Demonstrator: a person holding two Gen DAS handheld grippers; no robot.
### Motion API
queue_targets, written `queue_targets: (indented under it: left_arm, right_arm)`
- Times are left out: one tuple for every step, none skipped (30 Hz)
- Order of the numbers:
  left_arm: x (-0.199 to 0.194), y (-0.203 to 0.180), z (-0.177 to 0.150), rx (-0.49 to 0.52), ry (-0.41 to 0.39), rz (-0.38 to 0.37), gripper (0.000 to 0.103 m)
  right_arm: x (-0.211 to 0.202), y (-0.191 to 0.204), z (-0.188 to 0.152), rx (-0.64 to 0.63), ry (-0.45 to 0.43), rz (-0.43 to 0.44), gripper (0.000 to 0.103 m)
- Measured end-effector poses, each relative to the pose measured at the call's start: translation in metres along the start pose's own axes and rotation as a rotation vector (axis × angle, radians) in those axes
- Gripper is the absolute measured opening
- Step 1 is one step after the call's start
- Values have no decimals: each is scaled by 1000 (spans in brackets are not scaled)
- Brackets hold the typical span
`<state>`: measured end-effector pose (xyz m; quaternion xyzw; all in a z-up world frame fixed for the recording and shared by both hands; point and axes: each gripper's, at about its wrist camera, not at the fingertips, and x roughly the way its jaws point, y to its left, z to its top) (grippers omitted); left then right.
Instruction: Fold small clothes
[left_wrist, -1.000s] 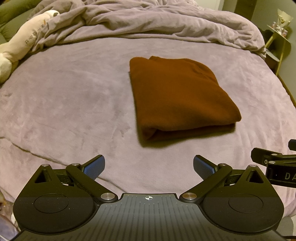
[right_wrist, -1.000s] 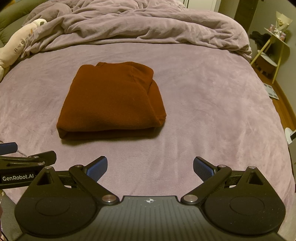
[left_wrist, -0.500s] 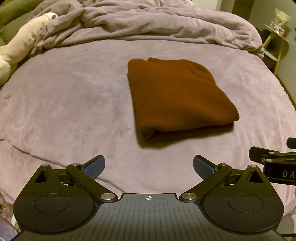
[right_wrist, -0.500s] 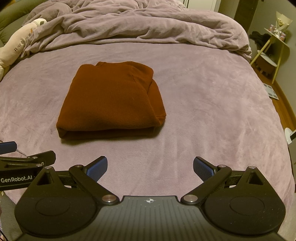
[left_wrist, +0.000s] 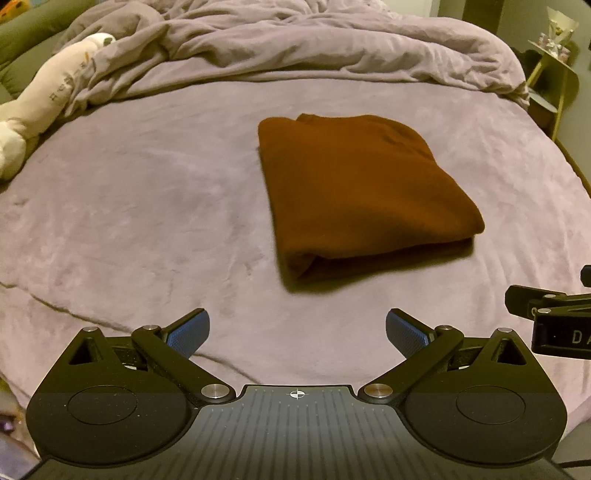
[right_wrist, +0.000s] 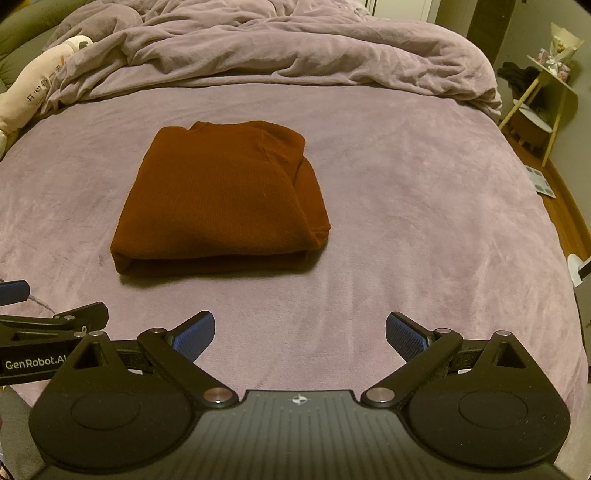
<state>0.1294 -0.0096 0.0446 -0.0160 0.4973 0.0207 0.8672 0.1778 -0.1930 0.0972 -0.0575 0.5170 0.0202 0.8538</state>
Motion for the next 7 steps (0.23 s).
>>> queue_targets:
  left_arm:
    - [0,0,0,3,0,-1,103]
    - [0,0,0,5,-1,-4,103]
    - [0,0,0,6,-2,-4,103]
    - [0,0,0,7,-2,-3,103]
    - [0,1,-1,8,-2,-1,103]
    - [0,0,-1,10,-3,0,103]
    - [0,1,-1,11,-3,2,103]
  right_arm:
    - [0,0,0,0,1,0,99]
    - [1,0,0,0,2,0,99]
    - [1,0,0,0,1,-1,99]
    - [1,0,0,0,1,-1,99]
    - [1,0,0,0,1,-1,99]
    - [1,0,0,-1,1,-1,99]
    - [1,0,0,0,1,-1,99]
